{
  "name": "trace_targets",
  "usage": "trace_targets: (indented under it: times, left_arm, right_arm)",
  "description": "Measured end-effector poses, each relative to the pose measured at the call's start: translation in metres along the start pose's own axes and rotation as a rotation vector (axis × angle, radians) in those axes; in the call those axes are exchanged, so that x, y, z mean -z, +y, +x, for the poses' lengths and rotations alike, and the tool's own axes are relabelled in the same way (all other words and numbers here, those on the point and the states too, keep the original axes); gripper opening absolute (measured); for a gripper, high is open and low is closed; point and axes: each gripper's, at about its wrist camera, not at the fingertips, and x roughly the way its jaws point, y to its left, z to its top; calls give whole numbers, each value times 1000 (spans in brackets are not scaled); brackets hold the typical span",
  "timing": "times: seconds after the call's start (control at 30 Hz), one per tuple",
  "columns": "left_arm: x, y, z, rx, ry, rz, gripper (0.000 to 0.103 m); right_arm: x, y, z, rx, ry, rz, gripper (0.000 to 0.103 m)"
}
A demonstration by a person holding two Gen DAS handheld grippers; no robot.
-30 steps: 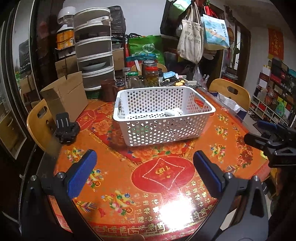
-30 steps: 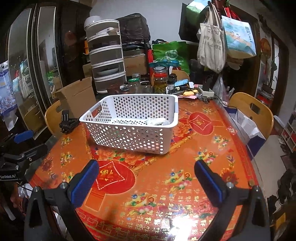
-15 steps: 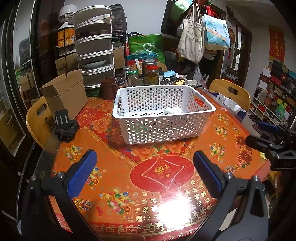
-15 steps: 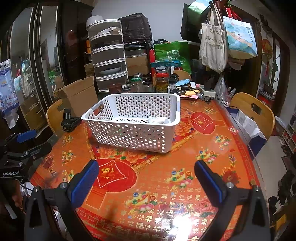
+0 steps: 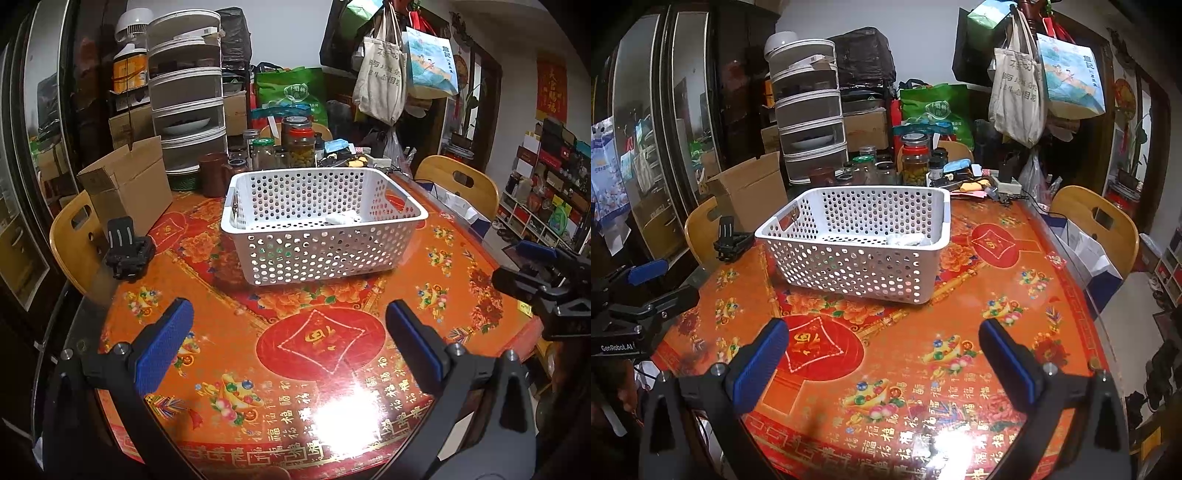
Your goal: Organize soft objects
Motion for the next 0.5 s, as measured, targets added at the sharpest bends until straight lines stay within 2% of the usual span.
trace_targets:
  times: [0.5]
  left_arm:
    - [1, 0, 4, 1, 5, -1, 103]
  right_arm:
    - [-1, 0, 2, -1, 3, 1, 102]
